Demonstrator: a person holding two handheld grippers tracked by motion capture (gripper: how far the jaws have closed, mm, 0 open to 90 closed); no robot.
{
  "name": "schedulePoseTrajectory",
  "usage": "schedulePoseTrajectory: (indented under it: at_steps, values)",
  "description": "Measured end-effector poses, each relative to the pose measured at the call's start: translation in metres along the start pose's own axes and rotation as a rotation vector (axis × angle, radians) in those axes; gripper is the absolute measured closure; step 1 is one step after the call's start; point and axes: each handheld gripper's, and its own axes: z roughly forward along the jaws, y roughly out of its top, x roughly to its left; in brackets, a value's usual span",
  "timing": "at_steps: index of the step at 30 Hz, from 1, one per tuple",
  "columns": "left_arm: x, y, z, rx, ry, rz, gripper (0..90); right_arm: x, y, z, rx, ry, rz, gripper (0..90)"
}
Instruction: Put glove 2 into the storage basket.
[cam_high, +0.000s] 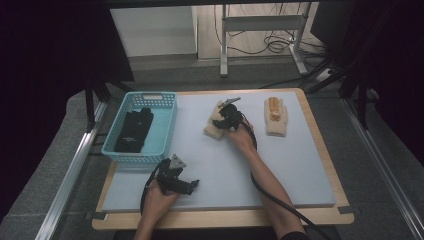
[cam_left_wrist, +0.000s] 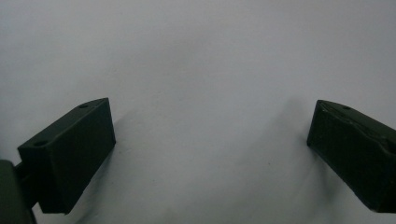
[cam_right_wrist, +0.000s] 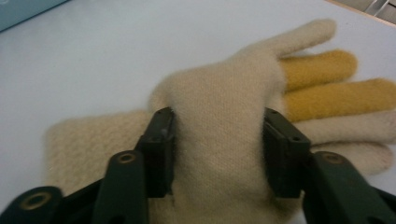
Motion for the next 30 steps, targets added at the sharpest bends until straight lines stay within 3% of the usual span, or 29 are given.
schedulePoseTrajectory:
  at_steps: [7, 10, 20, 25, 30]
  values:
    - [0.0, 0.0, 0.0, 0.0, -0.001, -0.002, 1.3, -0.003, 0.002, -0.016, -0.008, 0.074, 0.011, 70.4]
    - [0.0, 0.0, 0.0, 0.0, -0.001, -0.002, 1.3, 0.001, 0.003, -0.03, -0.008, 0.091, -0.025, 72.8]
    - [0.0, 0.0, 0.0, 0.0, 0.0, -0.001, 1.4, 0.016, -0.006, -0.089, -0.048, 0.201, -0.065, 76.2]
    - [0.0, 0.0, 0.0, -0.002, 0.0, -0.004, 1.4, 0.03, -0.022, -0.126, -0.064, 0.246, -0.088, 76.7]
    - [0.0, 0.0, 0.0, -0.004, 0.001, -0.004, 1.4, 0.05, -0.056, -0.149, -0.041, 0.271, -0.095, 76.7]
